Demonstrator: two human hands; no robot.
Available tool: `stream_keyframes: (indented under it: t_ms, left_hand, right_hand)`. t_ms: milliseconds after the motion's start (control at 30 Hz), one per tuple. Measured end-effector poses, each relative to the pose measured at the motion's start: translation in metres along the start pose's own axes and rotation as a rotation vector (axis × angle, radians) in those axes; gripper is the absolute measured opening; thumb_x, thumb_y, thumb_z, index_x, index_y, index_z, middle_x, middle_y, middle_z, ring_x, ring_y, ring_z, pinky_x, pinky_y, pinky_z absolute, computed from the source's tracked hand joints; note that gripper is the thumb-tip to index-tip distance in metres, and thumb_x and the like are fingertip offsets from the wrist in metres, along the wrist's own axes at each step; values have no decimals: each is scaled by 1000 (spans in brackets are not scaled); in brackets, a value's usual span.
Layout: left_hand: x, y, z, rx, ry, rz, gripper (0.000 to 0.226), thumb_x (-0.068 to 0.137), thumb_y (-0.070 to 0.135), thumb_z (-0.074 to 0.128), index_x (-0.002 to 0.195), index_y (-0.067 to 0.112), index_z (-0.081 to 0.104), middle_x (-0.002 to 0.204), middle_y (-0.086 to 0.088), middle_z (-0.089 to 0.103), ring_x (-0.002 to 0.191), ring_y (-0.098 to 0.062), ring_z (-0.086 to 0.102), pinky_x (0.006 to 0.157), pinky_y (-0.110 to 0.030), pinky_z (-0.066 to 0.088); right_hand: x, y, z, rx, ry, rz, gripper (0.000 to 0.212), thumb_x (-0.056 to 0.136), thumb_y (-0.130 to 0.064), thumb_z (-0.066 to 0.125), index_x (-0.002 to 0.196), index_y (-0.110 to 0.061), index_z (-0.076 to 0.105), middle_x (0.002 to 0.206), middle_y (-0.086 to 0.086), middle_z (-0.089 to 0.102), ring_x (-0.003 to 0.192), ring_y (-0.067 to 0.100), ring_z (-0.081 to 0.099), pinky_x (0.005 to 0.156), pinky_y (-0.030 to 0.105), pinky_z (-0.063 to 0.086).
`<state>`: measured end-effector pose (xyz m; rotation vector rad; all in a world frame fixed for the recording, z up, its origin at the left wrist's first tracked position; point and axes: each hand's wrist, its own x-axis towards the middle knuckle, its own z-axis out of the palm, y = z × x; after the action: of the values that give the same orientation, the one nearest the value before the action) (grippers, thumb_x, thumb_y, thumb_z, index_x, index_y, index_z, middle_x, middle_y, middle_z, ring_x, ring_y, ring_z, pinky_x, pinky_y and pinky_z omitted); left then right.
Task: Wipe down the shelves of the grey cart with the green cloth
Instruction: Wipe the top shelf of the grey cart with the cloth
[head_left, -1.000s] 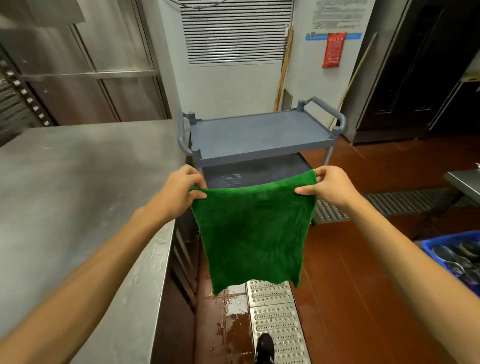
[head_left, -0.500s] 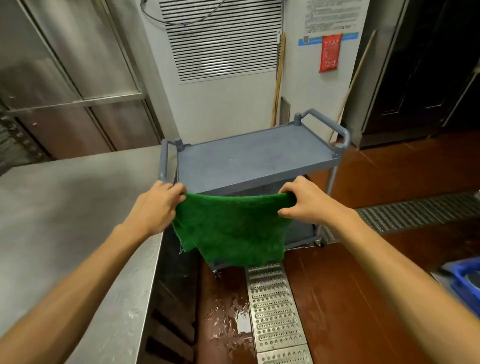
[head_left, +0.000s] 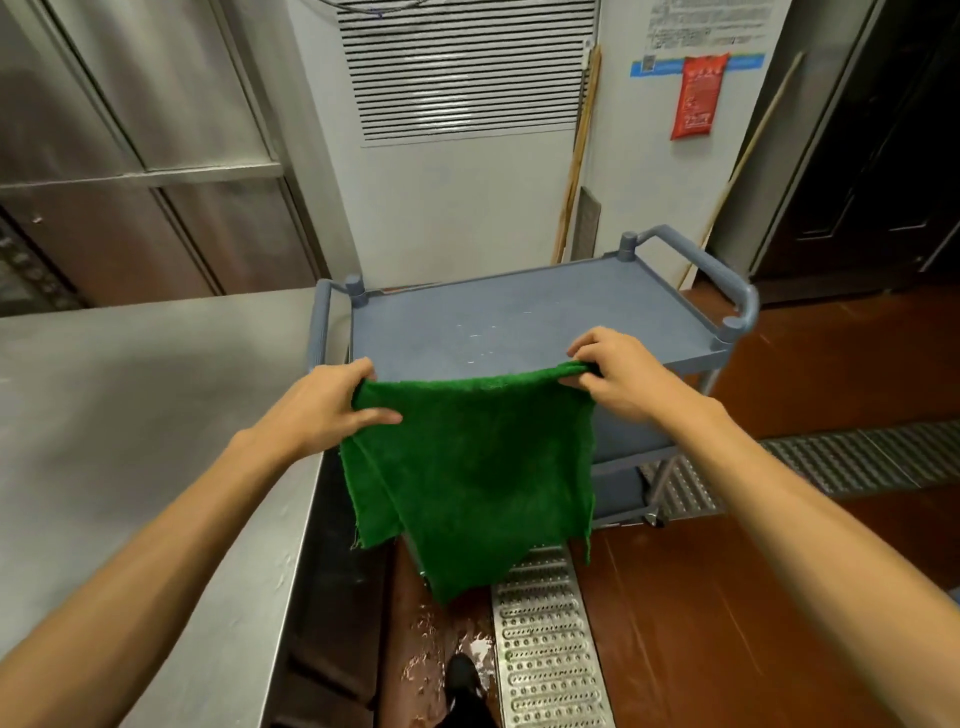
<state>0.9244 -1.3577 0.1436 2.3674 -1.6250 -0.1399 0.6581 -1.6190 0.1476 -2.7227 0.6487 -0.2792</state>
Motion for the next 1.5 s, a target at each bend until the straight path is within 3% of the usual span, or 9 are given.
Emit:
stream_keyframes:
  t_ms: [167, 300, 433, 633, 700, 800, 967, 1300, 1500]
  left_hand:
    - [61, -48, -7, -7, 62, 74, 35, 76, 56, 72, 85, 24, 60, 87, 5, 57, 76, -15, 58, 69, -43, 56]
    - [104, -87, -16, 5, 65, 85, 29, 86, 44, 70, 99, 19, 74, 95, 5, 53, 82, -14, 57, 71, -35, 56]
    - [142, -116, -31, -20, 73, 89, 43, 88, 56, 51, 99, 20, 73, 89, 5, 65, 79, -12, 61, 69, -38, 57]
    - [208, -154, -48, -101, 148, 90, 21, 96, 31, 65, 105, 15, 75, 87, 2, 72, 66, 3, 61, 64, -19, 49]
    - [229, -166, -52, -108, 165, 70, 19, 97, 25, 66, 103, 9, 74, 88, -6, 71, 67, -3, 63, 64, -29, 55]
    - [259, -182, -58, -47, 206, 37, 20, 97, 22, 66, 102, 4, 74, 90, -15, 66, 83, -34, 64, 74, -42, 53]
    - [308, -204, -81, 33, 278, -28, 24, 97, 28, 66, 109, 9, 75, 102, -13, 72, 97, -36, 66, 84, -50, 54]
    - [389, -240, -86, 71, 430, -155, 20, 100, 27, 60, 112, 18, 74, 101, -5, 75, 93, -30, 68, 78, -45, 55]
    - [392, -263, 24, -71, 100, -309, 21, 96, 17, 67, 112, 7, 77, 109, -16, 76, 103, -38, 69, 88, -40, 52]
  right_hand:
    - [75, -3, -4, 123, -96, -31, 22, 95, -13, 63, 115, -16, 71, 109, 6, 70, 100, 25, 64, 86, 41, 52]
    - [128, 0, -9, 241, -128, -5, 29, 92, -28, 69, 118, -31, 56, 93, -3, 69, 82, 18, 62, 72, 33, 51]
    - [184, 3, -17, 176, -91, -18, 9, 91, -32, 69, 97, -28, 65, 87, -13, 65, 83, 13, 61, 65, 23, 43]
    - [274, 8, -25, 99, 1, -49, 24, 97, -34, 61, 101, -13, 73, 86, 7, 70, 78, 19, 61, 63, 32, 41]
    - [302, 12, -21, 101, 35, -58, 27, 98, -34, 59, 105, -13, 73, 92, 5, 70, 84, 21, 61, 68, 31, 40]
    - [344, 21, -14, 122, 87, -69, 27, 99, -34, 58, 105, -12, 73, 86, 1, 67, 78, 17, 58, 64, 30, 38]
    - [416, 31, -9, 184, 177, -78, 27, 99, -33, 57, 83, -13, 65, 68, 5, 60, 69, 28, 58, 62, 44, 45]
    - [531, 47, -1, 310, 372, -192, 17, 96, -21, 63, 104, -11, 75, 97, 8, 76, 91, 25, 69, 79, 39, 54]
    - [533, 85, 113, 335, 78, -9, 19, 95, -19, 65, 108, -11, 76, 106, 4, 76, 100, 23, 69, 88, 30, 49]
